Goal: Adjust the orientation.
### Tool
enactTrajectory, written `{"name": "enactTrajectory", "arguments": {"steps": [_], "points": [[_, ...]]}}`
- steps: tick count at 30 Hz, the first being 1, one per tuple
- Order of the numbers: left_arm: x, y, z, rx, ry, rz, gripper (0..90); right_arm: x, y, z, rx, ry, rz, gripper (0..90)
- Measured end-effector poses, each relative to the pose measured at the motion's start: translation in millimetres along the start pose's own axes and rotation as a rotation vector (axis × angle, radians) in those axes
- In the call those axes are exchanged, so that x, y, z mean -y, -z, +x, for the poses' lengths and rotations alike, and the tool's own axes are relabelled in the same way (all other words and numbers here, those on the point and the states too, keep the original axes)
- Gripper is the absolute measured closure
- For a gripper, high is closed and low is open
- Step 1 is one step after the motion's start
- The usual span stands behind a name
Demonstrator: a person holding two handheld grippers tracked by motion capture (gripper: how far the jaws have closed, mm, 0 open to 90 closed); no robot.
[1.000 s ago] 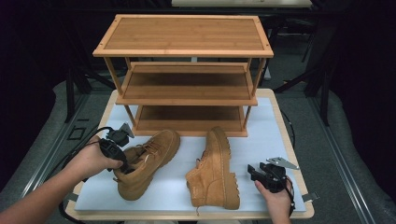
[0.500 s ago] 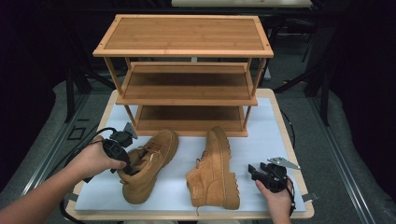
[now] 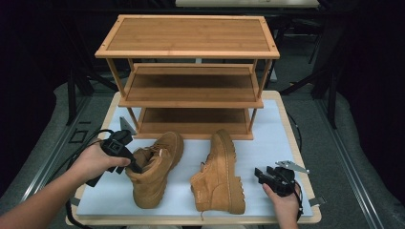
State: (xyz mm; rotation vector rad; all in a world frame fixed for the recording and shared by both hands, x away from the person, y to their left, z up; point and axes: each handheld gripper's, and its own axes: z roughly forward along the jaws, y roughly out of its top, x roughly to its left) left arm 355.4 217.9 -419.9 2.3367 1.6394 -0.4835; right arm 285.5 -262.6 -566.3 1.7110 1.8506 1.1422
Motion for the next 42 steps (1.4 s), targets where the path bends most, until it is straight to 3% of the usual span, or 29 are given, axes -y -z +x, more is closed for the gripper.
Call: {"name": "enactTrajectory", "arguments": {"steps": [6,15,22,25,28,34,37,42], "points": [[-1.1,14.8,2.4,0.139,0.067,-0.054,78.7,0.1,-0.1,-2.2,-0.008,-0.021,-0.007,44.4],[3.4,27.9,-3.3,0.197,0.056,-0.096,78.5,0.7,-0.3,-4.4,-0.018,-0.045,-0.026,44.4],[11.4,42.6,-2.7,0.223,0.066,-0.13,78.4,0.3,0.6,-5.6,-0.019,-0.052,-0.011,44.5],[15.8,51.1,-1.1,0.238,0.076,-0.147,78.4,0.8,-0.4,-5.7,-0.02,-0.056,-0.029,44.5],[20.4,60.2,-0.5,0.246,0.075,-0.16,78.3,0.8,-0.2,-5.9,-0.019,-0.06,-0.03,44.5],[31.2,83.2,4.0,0.31,0.11,-0.199,78.3,0.4,1.6,-7.1,-0.013,-0.065,-0.011,44.5],[37.1,96.1,4.9,0.34,0.119,-0.211,78.3,0.9,0.0,-7.5,-0.019,-0.074,-0.032,44.4],[46.0,120.4,4.4,0.355,0.132,-0.234,78.3,0.5,1.7,-8.2,-0.015,-0.078,-0.011,44.4]]}}
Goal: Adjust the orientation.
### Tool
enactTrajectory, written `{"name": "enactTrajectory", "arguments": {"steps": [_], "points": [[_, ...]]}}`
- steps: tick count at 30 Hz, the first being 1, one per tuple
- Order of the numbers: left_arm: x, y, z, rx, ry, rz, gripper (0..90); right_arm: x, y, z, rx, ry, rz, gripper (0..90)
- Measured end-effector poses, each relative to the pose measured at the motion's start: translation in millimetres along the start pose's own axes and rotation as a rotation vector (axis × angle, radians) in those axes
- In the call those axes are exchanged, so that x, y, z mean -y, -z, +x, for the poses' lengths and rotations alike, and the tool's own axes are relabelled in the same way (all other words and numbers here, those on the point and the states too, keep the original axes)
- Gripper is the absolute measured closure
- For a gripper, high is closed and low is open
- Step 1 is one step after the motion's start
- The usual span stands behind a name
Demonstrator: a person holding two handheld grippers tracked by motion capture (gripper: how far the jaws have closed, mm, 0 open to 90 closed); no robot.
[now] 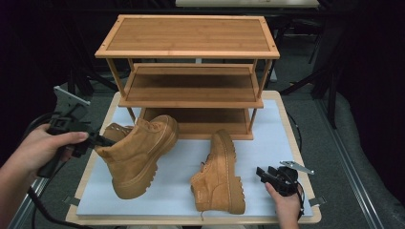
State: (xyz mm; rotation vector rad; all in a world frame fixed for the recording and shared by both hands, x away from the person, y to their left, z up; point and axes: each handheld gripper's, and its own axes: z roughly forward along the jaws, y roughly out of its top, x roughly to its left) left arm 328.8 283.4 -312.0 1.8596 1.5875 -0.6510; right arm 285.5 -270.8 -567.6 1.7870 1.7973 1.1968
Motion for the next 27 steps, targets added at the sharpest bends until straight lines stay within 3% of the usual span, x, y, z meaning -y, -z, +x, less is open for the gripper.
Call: {"name": "enactTrajectory", "arguments": {"steps": [12,21,27], "points": [[3.3,41.0,-17.9,0.083,-0.022,-0.087,78.4,0.7,-0.9,-0.8,-0.001,-0.013,-0.028,44.4],[-6.9,49.4,-20.2,0.108,-0.026,-0.136,78.3,0.7,-0.4,-1.2,-0.001,-0.016,-0.035,44.4],[-22.4,49.5,-16.1,0.122,-0.011,-0.213,78.3,0.2,1.2,-1.6,0.003,-0.015,-0.021,44.4]]}}
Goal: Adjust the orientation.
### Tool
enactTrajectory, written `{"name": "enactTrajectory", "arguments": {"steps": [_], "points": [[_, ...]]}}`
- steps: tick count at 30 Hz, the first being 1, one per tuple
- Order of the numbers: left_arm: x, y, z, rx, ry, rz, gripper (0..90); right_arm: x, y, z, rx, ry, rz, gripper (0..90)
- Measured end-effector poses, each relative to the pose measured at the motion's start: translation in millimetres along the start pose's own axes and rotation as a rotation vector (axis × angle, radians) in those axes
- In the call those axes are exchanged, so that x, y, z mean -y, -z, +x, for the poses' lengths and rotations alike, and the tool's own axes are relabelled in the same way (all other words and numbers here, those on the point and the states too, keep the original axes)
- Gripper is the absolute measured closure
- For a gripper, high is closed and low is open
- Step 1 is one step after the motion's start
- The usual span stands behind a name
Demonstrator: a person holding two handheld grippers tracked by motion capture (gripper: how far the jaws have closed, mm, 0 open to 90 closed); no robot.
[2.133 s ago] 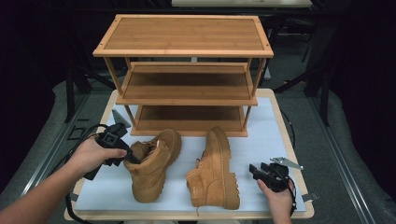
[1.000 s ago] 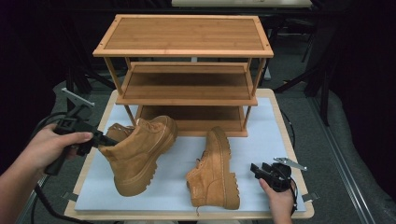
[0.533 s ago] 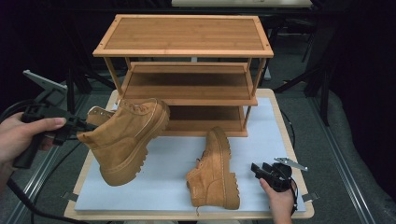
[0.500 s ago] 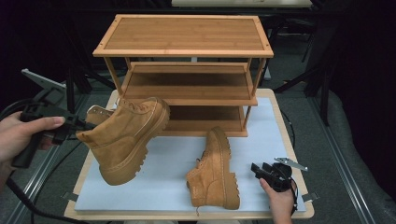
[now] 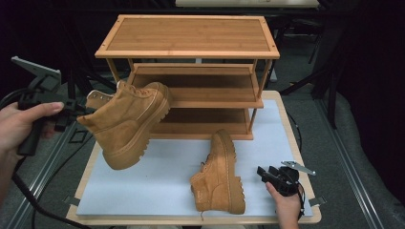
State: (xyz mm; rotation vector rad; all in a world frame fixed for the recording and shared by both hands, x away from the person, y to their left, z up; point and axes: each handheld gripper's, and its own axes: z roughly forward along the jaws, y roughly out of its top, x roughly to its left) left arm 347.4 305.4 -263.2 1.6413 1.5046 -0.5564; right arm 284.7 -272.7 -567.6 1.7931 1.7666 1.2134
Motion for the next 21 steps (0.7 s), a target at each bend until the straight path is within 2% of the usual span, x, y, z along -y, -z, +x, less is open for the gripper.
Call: {"name": "enactTrajectory", "arguments": {"steps": [2,4,8,14,15,17,19,21], "points": [[-9.7,-7.3,3.4,-0.005,0.005,-0.044,78.3,0.0,-0.3,-0.2,0.0,-0.002,-0.002,44.4],[-13.3,-10.3,4.4,-0.008,0.006,-0.054,78.2,0.0,-0.4,-0.2,-0.001,-0.002,-0.002,44.4],[-26.0,-22.6,9.3,-0.024,0.016,-0.111,78.1,0.3,-1.6,-0.8,-0.009,-0.006,-0.02,44.4],[-44.6,-42.8,15.0,-0.043,0.02,-0.182,77.8,-0.3,0.1,-2.4,-0.011,-0.008,-0.012,44.4],[-44.6,-42.8,15.0,-0.043,0.02,-0.182,77.8,-0.1,-0.4,-2.7,-0.011,-0.008,-0.026,44.4],[-48.6,-48.1,18.4,-0.04,0.027,-0.206,77.8,-0.6,1.2,-3.2,-0.011,-0.01,-0.012,44.4],[-50.9,-54.2,19.8,-0.039,0.023,-0.234,77.7,-0.7,0.9,-3.9,-0.014,-0.018,-0.035,44.4],[-52.7,-60.1,19.3,-0.04,0.023,-0.262,77.7,-0.7,0.9,-4.1,-0.014,-0.019,-0.035,44.4]]}}
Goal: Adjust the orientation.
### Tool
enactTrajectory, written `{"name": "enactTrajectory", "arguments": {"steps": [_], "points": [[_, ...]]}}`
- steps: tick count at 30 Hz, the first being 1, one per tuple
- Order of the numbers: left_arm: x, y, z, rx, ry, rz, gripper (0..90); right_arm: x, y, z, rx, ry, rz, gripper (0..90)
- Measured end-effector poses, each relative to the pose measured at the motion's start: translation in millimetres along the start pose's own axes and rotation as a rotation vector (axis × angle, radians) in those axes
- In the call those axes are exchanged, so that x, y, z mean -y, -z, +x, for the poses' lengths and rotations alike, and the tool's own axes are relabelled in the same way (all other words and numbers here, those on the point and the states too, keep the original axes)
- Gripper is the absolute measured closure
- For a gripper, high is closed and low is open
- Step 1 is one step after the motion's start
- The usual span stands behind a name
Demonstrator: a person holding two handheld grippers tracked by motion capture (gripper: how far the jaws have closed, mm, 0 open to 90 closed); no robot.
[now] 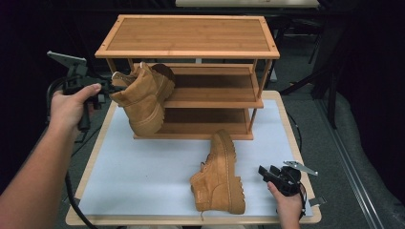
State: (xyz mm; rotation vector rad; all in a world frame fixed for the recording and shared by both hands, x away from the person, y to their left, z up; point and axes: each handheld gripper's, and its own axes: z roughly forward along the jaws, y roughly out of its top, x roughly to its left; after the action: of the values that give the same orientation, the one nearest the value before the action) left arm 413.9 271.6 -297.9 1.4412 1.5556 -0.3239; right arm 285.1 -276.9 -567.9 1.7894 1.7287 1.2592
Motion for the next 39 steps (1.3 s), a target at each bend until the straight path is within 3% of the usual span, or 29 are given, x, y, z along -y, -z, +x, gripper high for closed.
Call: {"name": "enactTrajectory", "arguments": {"steps": [2,5,15,18,23,27,28,30,32,35,39], "points": [[-0.3,-6.8,-2.0,-0.012,-0.008,-0.018,77.6,0.1,-0.1,-0.1,0.001,0.0,0.001,44.4],[2.9,-23.9,-12.2,-0.054,-0.058,-0.036,77.2,0.1,-0.6,0.6,0.0,-0.001,0.003,44.4],[14.2,-51.8,-31.4,-0.082,-0.12,-0.047,75.1,0.0,-0.2,0.3,-0.005,-0.002,-0.001,44.4],[17.1,-57.5,-38.9,-0.139,-0.183,-0.057,75.2,0.0,-0.3,0.7,-0.005,-0.004,0.001,44.4],[14.8,-54.0,-36.8,-0.195,-0.234,-0.14,76.4,-0.4,0.6,0.8,-0.001,0.001,0.009,44.5],[13.0,-52.5,-30.3,-0.185,-0.225,-0.175,76.8,0.1,-1.0,0.7,-0.003,-0.002,0.003,44.4],[12.7,-53.0,-26.8,-0.163,-0.217,-0.193,76.8,0.1,-1.9,1.0,-0.003,0.001,0.007,44.4],[13.3,-54.0,-26.4,-0.156,-0.213,-0.181,76.7,-0.3,-1.3,1.4,0.001,0.006,0.02,44.4],[16.4,-55.2,-27.8,-0.171,-0.235,-0.17,76.6,0.2,-2.2,2.2,-0.005,0.005,0.006,44.4],[19.7,-53.7,-27.9,-0.19,-0.236,-0.163,75.4,-0.3,-1.8,2.6,0.001,0.008,0.026,44.4],[21.8,-52.3,-29.7,-0.194,-0.245,-0.167,71.5,0.3,-3.1,3.0,-0.005,0.003,0.009,44.4]]}}
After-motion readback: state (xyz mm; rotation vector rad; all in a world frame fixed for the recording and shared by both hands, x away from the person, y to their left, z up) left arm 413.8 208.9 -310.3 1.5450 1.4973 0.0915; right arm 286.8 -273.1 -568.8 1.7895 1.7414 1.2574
